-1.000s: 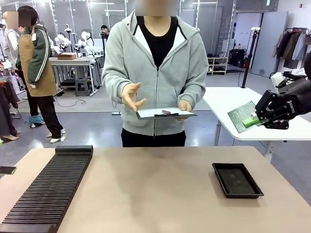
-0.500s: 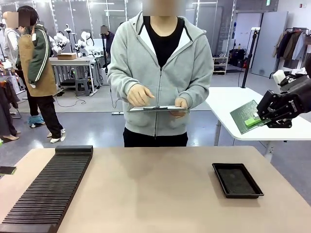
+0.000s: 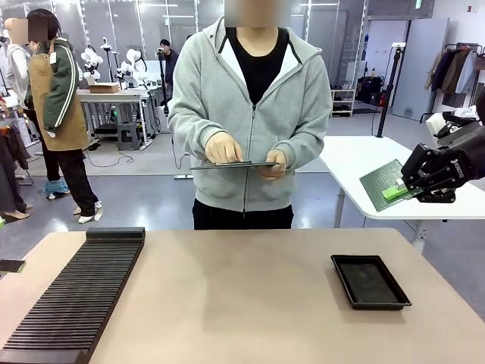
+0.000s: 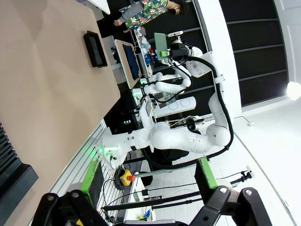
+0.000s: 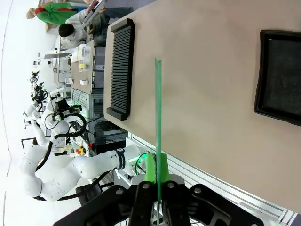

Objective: Inspect the PCB.
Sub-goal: Place the Blank PCB in the ESD tray.

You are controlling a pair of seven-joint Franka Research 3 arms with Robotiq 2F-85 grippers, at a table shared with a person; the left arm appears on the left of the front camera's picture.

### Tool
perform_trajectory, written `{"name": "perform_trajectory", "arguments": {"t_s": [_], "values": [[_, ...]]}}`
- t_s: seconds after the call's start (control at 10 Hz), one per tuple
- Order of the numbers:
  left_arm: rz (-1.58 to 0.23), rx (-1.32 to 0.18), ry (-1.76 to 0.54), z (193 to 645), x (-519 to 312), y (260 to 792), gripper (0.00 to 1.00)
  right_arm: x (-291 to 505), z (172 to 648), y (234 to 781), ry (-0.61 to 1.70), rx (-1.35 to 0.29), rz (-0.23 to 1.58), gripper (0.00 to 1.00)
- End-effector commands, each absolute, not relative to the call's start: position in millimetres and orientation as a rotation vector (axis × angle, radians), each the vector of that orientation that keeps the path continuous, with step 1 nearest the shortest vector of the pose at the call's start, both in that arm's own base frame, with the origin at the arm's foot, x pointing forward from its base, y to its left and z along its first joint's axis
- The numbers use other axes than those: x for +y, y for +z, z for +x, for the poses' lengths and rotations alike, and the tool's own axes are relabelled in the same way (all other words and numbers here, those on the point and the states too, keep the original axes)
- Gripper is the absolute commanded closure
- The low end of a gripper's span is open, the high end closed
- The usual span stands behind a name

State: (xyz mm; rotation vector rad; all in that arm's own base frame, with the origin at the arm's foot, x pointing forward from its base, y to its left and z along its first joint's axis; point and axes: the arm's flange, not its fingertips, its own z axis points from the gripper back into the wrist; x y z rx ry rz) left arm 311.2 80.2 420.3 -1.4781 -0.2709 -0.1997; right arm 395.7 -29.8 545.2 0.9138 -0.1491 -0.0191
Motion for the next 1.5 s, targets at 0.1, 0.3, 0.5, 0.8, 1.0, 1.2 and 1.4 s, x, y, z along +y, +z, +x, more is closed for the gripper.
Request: {"name": "perform_trajectory", "arguments": {"t_s": [0.1, 0.3, 0.5, 0.8, 1.0, 1.2, 1.4], "values": [[-1.470, -0.272, -0.197, 311.1, 80.2, 421.1, 0.00, -32.3, 426.4, 508.8, -0.081, -0.105, 0.850, 0.98], [-1.470, -0.272, -0.197, 311.1, 80.2, 421.1, 0.00, -33.6, 441.6, 481.4, -0.058, -0.078, 0.815, 0.98], [-1.470, -0.272, -0.197, 311.1, 80.2, 421.1, 0.00, -33.4, 458.7, 456.5, -0.099, -0.099, 0.745, 0.98], [-1.470, -0.272, -0.197, 311.1, 80.2, 421.1, 0.00, -26.6, 489.2, 423.0, -0.115, -0.061, 0.668, 0.98], [-1.470, -0.272, -0.197, 311.1, 80.2, 421.1, 0.00, -24.9, 501.0, 401.3, -0.143, -0.070, 0.625, 0.98], [-1.470, -0.272, -0.197, 311.1, 80.2, 421.1, 0.00, -20.6, 507.7, 389.5, -0.160, -0.069, 0.578, 0.98], [-1.470, -0.272, -0.197, 311.1, 80.2, 421.1, 0.00, -17.1, 519.5, 371.6, -0.188, -0.062, 0.539, 0.98]]}}
